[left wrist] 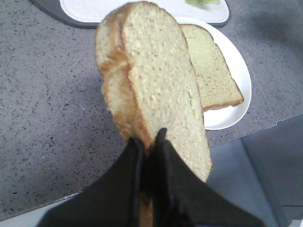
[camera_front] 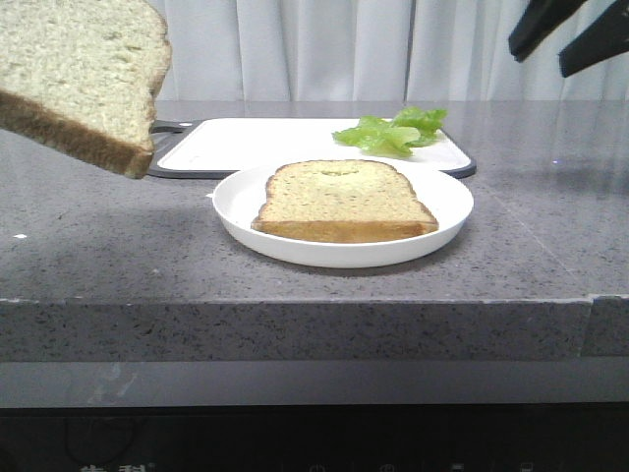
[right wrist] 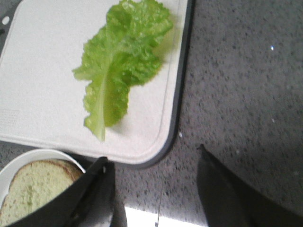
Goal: Left arm grabs bread, right arm adds lettuce
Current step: 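Move the right gripper to the lettuce leaf on the cutting board and grasp it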
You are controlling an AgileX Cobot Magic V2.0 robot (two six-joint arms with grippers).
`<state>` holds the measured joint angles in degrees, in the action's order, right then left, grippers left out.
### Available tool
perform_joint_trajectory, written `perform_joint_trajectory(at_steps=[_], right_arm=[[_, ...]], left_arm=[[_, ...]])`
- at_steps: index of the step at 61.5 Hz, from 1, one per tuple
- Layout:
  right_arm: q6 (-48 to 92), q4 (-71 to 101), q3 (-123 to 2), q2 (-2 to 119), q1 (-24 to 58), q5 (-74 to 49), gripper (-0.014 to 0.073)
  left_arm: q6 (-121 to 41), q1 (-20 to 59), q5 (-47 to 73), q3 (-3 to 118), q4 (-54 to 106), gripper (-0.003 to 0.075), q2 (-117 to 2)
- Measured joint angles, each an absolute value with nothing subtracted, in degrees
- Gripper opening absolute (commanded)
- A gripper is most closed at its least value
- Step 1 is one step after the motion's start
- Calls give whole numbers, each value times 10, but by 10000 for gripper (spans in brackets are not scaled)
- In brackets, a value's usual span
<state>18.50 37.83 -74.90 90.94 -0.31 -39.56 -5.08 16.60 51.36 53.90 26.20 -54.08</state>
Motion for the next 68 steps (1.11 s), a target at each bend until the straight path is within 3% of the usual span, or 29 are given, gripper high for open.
perform_joint_trajectory(at_steps=[30,43,59,68], right_arm=[[217,474,-928,1115,-4,-403,423],[218,495,-994,1180,4,-412,519],[218,509,-1052,1232,17,-436,518],[226,514,-1058,1241,32,-439,470]], left_arm=[[-51,166,514,539,264,-20,-541],[-51,166,514,539,264,-20,-541],[-51,166,514,539,264,-20,-541],[-51,166,514,539,264,-20,-541]])
